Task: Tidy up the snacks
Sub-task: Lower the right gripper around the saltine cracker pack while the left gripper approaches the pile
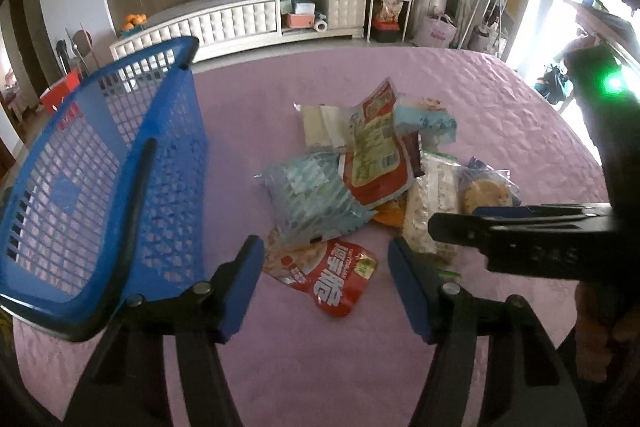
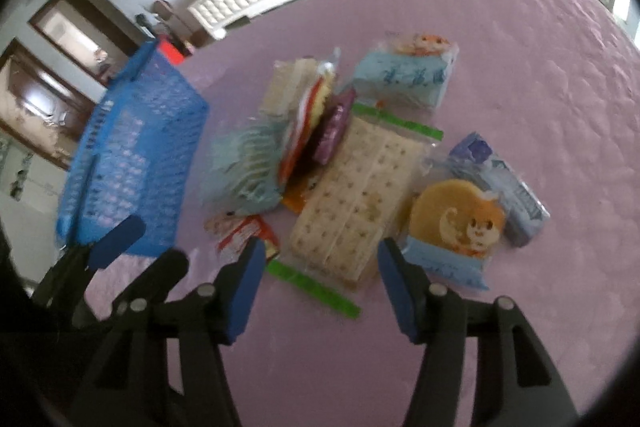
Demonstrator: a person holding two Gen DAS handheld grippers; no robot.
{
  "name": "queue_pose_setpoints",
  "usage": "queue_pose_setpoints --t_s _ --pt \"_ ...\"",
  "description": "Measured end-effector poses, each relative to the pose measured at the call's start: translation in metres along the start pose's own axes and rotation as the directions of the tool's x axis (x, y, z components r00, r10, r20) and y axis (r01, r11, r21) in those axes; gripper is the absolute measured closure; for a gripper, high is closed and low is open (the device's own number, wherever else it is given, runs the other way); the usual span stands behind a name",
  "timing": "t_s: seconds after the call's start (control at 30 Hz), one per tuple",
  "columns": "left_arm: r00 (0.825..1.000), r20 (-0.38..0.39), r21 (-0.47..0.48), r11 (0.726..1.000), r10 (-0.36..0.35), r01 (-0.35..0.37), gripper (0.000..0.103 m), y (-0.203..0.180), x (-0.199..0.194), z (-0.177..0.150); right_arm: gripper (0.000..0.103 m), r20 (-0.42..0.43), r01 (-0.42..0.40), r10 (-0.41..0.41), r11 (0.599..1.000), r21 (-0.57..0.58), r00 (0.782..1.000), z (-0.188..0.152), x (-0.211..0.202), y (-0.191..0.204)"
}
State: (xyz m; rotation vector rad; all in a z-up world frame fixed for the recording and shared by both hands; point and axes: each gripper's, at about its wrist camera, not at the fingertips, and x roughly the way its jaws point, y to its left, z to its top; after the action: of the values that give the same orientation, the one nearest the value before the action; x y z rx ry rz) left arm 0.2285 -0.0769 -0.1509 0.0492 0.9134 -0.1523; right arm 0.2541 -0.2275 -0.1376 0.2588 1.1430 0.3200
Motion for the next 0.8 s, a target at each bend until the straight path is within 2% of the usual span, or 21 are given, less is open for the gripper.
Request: queue_pose_setpoints --t_s 0.23,0.5,0.6,0.7,0.73,0.77,0.8 --pt "1.000 -0.011 -0.002 1.000 -0.016 0.016 0.040 0.007 0.017 0.003 0.040 -0.066 0.142 -0.141 0.990 0.009 0.988 0.015 0.019 0.004" --pt "0.999 -0.032 -0.033 0.999 -0.040 0.039 0.040 0.018 0.026 -0.002 0.038 -0.062 0.222 -0.225 0.974 -0.052 0.972 0.030 0.031 0.012" --pt "0.999 -0.031 -0.030 0.999 -0.038 0.037 0.040 0.016 0.024 -0.003 0.038 -0.043 0.234 -0.238 0.968 -0.090 0.970 0.026 0.033 0.013" --pt "0.999 -0.033 -0.033 0.999 -0.038 0.037 0.040 0.014 0.021 -0.004 0.055 0.003 0.244 -0.245 0.963 -0.113 0.969 0.021 0.025 0.012" --pt "0.998 -0.034 -0.041 0.998 -0.044 0.043 0.040 0.015 0.019 -0.004 0.064 0.014 0.239 -0.239 0.965 -0.112 0.971 0.018 0.021 0.011" --pt "0.998 -0.035 -0.050 0.997 -0.053 0.051 0.040 0.016 0.017 -0.003 0.086 0.025 0.236 -0.234 0.966 -0.106 0.972 0.015 0.017 0.009" --pt "0.998 -0.035 -0.053 0.997 -0.058 0.057 0.040 0.017 0.015 -0.002 0.088 0.037 0.231 -0.228 0.968 -0.097 0.973 0.013 0.010 0.004"
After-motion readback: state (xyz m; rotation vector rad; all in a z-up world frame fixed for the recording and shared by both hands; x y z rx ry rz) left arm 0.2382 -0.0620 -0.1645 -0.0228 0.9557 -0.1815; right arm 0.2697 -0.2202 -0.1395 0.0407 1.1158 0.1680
